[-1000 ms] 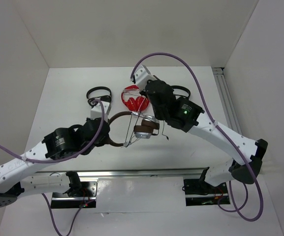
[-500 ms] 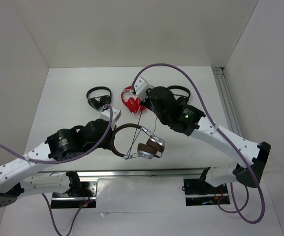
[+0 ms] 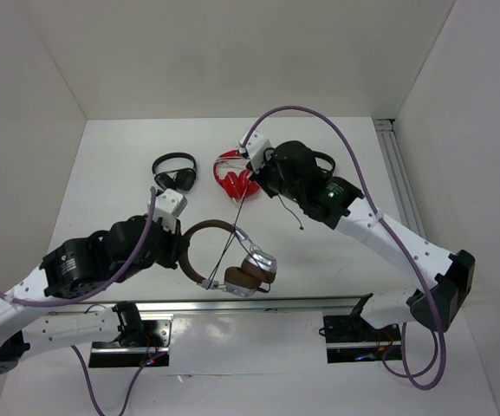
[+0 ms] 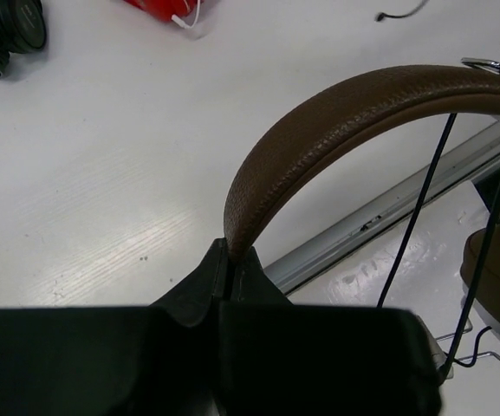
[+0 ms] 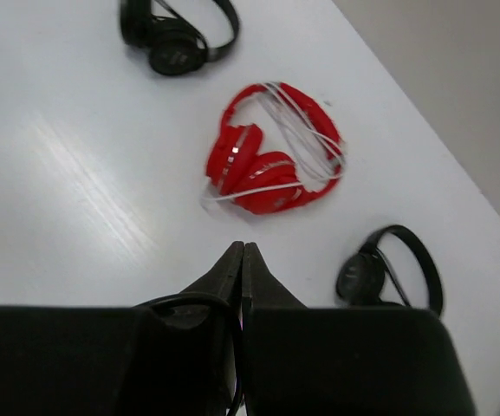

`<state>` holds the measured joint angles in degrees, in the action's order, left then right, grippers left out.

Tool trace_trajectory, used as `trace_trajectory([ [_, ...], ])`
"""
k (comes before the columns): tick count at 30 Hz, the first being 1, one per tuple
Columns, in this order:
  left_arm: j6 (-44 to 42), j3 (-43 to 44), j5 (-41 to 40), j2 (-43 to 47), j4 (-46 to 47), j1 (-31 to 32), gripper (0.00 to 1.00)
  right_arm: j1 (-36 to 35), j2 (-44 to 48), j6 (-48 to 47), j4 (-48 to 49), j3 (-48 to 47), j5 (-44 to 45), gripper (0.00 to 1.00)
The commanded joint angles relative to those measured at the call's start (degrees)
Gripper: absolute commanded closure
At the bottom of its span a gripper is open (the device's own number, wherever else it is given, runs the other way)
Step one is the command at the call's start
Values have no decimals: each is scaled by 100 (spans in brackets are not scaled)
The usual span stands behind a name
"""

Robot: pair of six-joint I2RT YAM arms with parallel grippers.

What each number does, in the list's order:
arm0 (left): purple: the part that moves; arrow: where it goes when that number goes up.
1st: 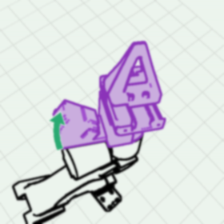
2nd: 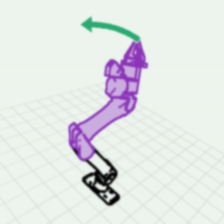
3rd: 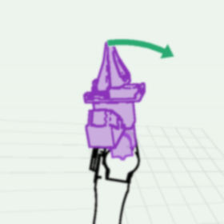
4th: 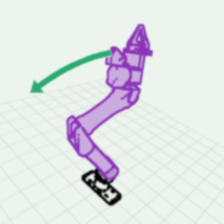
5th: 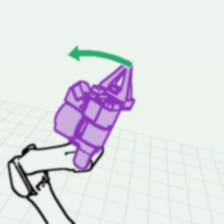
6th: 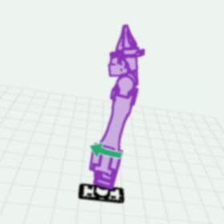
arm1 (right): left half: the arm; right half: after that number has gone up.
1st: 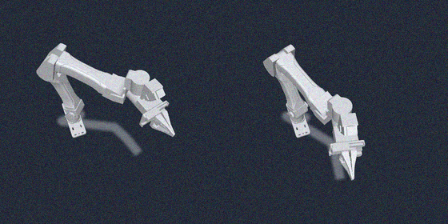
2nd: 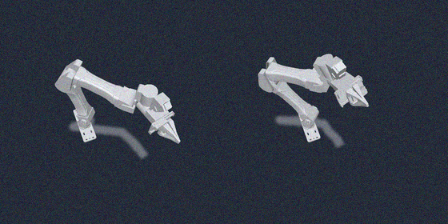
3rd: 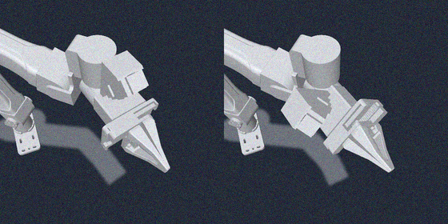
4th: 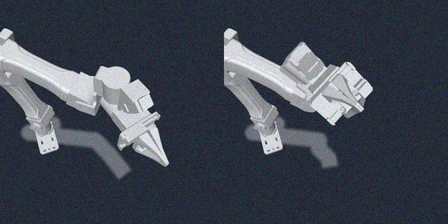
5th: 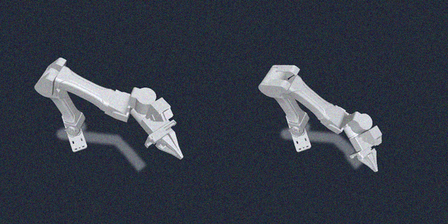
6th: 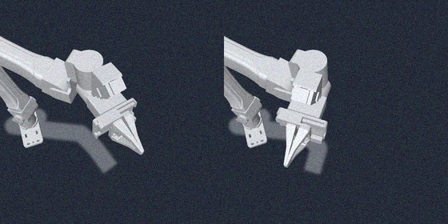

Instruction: Wrap the headphones

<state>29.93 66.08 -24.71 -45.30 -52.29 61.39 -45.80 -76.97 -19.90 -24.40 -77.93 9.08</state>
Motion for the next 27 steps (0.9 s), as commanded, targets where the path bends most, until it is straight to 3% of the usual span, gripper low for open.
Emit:
trace_trajectory([
  [1, -85, 387, 485, 179, 61, 75, 100, 142, -20, 363, 910, 147, -898, 93],
  [6, 284, 581, 2, 179, -53, 75, 100, 142, -20, 1109, 1612, 813, -2190, 90],
  [14, 1242, 1011, -912, 311, -228, 75, 100, 194, -379, 2015, 3862, 2377, -2735, 80],
  [20, 1647, 1257, -1326, 461, -281, 75, 100, 194, -1249, 2666, 4996, 2545, -3500, 80],
  [27, 1867, 1371, -1580, 355, -281, 75, 100, -87, -2049, 2799, 5402, 2493, -3299, 80],
])
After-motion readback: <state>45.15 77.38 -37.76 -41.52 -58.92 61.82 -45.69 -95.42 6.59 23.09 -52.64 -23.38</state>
